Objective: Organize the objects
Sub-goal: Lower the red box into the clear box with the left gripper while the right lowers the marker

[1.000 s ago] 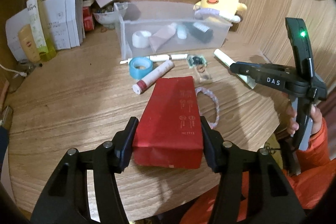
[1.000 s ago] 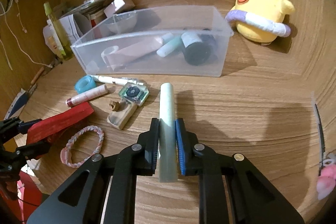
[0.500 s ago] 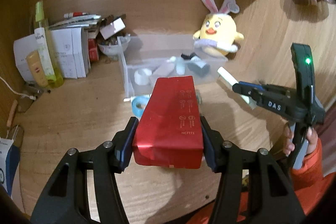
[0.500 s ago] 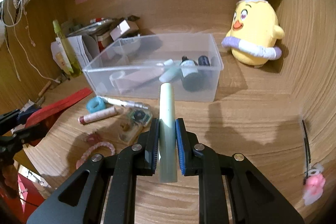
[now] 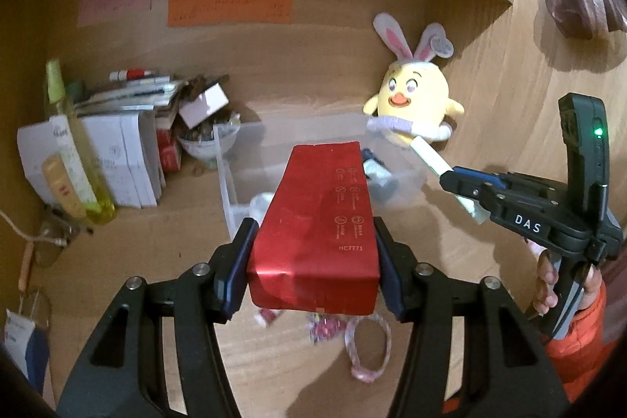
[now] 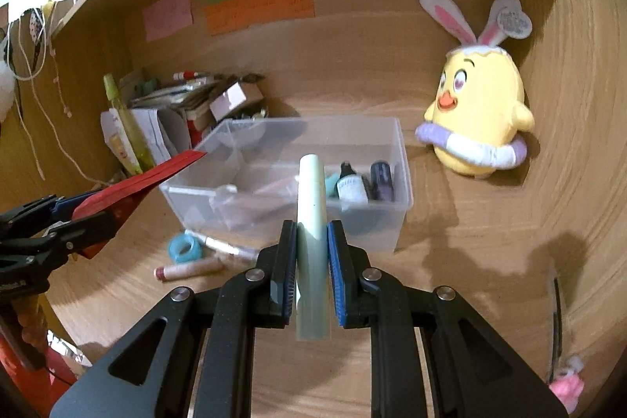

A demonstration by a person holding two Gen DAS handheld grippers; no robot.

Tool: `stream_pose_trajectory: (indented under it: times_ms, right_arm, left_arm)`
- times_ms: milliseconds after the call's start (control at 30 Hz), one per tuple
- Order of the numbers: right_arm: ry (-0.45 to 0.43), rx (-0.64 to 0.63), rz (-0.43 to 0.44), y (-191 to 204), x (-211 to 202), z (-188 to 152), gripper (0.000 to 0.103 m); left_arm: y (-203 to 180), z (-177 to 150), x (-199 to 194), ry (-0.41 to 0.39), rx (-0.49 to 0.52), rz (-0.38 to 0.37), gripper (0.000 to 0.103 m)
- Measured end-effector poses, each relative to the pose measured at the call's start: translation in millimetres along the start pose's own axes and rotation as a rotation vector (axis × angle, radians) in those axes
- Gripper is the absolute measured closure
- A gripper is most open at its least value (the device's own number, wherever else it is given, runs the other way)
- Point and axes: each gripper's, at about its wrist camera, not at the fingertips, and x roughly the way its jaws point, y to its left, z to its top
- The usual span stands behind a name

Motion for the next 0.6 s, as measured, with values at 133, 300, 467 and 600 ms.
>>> stream_pose_trajectory:
  times_ms: [133, 300, 467, 600]
  right_arm:
    - [-0.026, -0.008, 0.002, -2.9, 1.5, 14.0, 0.089]
    - [-0.056, -0.015, -0.001, -8.8, 5.0, 32.6, 0.089]
    - [-0.071, -0.02, -0.001, -14.9, 12.4, 49.2, 0.089]
    - [-0.066, -0.021, 0.008, -17.9, 24.1, 59.4, 0.089]
  left_arm:
    - [-0.2, 15.3, 9.2, -0.017, -0.005, -0.001, 0.047]
    - [0.9, 32.9, 24.9, -0.021, -0.027, -0.009, 0.047]
    - [2.1, 48.8, 41.0, -0.024, -0.036, -0.01, 0.047]
    - [3.3, 58.8, 55.7, -0.015, -0.046, -0.004, 0.047]
